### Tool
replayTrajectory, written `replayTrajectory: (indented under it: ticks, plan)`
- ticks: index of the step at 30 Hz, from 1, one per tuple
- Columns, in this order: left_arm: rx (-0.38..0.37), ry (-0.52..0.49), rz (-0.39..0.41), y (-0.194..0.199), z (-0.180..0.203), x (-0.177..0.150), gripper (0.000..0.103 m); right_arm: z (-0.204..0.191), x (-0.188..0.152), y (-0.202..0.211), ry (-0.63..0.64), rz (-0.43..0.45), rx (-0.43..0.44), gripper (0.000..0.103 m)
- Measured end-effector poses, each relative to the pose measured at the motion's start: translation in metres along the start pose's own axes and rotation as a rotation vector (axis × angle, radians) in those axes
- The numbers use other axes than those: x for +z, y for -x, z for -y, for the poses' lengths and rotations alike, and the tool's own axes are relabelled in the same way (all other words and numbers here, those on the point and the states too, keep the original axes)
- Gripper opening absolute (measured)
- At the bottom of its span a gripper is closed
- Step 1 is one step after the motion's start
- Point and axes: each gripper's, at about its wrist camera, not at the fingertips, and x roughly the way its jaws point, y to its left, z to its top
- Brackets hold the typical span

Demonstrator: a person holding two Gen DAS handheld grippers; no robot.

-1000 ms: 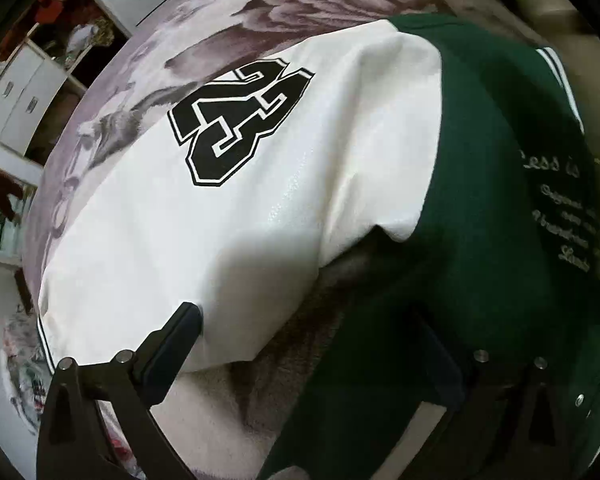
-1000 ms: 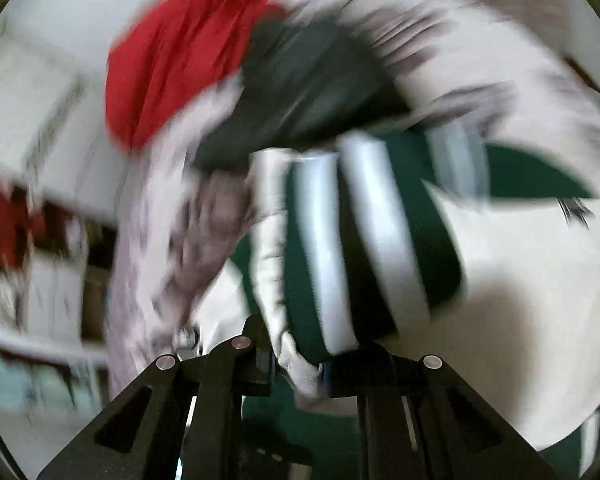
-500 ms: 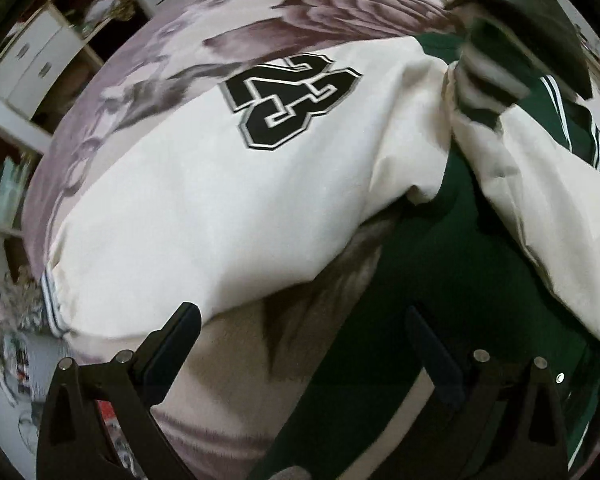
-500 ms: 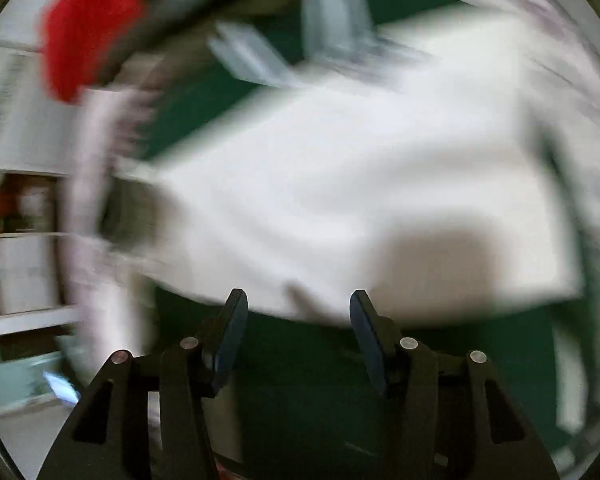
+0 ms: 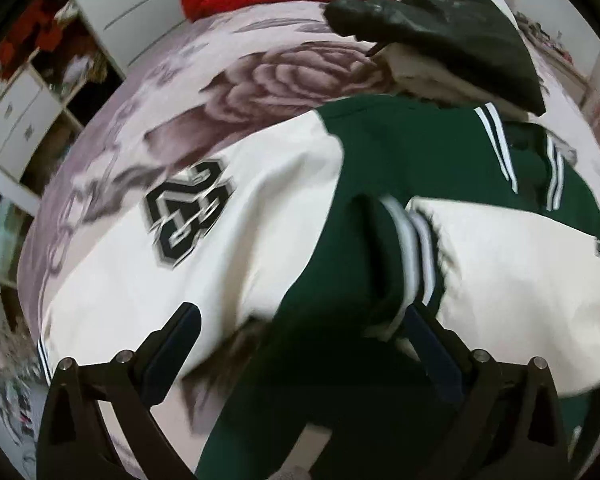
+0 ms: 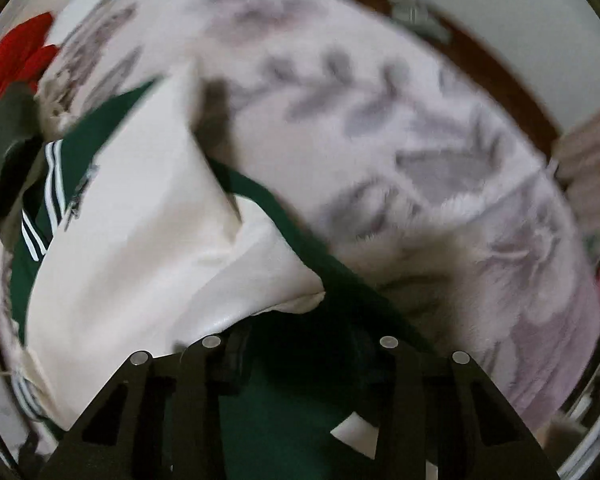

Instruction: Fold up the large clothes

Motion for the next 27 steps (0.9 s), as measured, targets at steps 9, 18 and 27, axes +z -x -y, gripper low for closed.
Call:
replayTrajectory:
  ticks: [9, 18, 27]
  plan:
    - [0.049, -0.045, -0.068, -0.082, 0.005, 0.015, 0.103, 0.038, -0.049, 0.100, -0.001, 0.009, 0.054, 0.042]
    - [-0.110, 0.334, -0.146, -0.011, -0.110, -0.035, 0.103, -0.085, -0.079, 0.070, 0.192, -0.111, 0.197, 0.050]
    - [-0.282, 1.203, -0.246, -0.060, -0.344, -0.202, 0.100, -0.181, -0.119, 0.037, 0.384, -0.144, 0.249, 0.067]
